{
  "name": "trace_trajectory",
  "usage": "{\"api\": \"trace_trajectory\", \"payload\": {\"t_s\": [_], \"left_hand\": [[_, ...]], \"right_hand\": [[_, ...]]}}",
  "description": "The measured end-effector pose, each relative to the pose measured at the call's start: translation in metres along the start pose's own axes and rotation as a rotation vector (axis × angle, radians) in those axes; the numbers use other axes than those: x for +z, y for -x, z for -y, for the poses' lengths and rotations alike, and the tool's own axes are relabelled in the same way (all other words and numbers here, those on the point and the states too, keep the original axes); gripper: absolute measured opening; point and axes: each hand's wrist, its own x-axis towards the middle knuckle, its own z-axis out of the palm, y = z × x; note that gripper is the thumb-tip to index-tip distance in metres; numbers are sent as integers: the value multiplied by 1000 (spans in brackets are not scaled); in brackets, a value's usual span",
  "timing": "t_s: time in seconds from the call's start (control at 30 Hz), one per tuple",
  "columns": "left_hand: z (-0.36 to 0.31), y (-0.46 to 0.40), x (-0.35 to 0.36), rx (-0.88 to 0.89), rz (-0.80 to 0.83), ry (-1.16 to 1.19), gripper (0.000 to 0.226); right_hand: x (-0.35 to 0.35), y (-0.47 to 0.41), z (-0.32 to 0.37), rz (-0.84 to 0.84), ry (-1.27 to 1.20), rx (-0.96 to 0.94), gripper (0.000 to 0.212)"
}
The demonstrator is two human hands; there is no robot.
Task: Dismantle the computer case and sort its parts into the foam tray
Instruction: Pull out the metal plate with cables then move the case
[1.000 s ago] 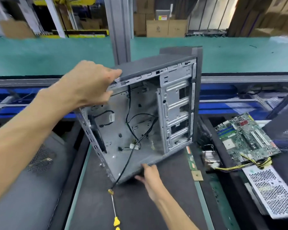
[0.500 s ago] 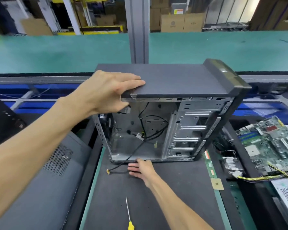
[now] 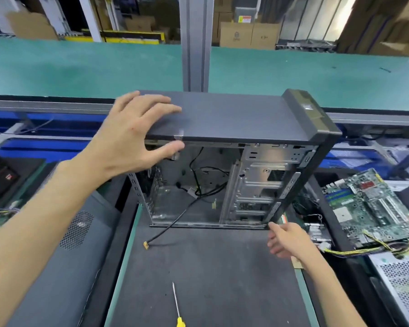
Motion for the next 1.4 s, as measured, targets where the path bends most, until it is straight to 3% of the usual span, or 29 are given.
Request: {"api": "trace_trajectory", "payload": {"t_s": [0.07,0.13,0.2,0.27,0.33,0.53,0.7,0.93,1.1,1.4], "left_hand": [[2,21,3,-242,-313,143,48],[0,44,13,-604,-528,413,52],[-6,56,24,-948,-481,796,84],[-12,57,34,-1098,-314,1193,100],[-17,52,40,-1101,-244,1381,94],[-22,51,48,-1159,-218,1331,109],[-16,37,48,-1163,-298,1304,77],[-19,38,52,-1194,-349,1260,69],[-23,52,61,-1214,-233,1213,82],[-22,74,67,-1292,-142,1173,67]], "right_hand": [[-23,1,-23,-344,23,-102,38],[-29,6,-30,-542,-208,-306,43],[-25,7,-16,-463,-421,-402,55],[-15,2,10,-331,-470,-437,58],[-4,-1,35,-286,-431,-470,54],[-4,-19,53,-345,-418,-369,65],[11,-12,43,-392,-433,-419,66],[15,-9,45,-410,-439,-456,64],[9,-8,40,-378,-396,-472,63],[-13,-2,34,-323,-214,-447,60]]}}
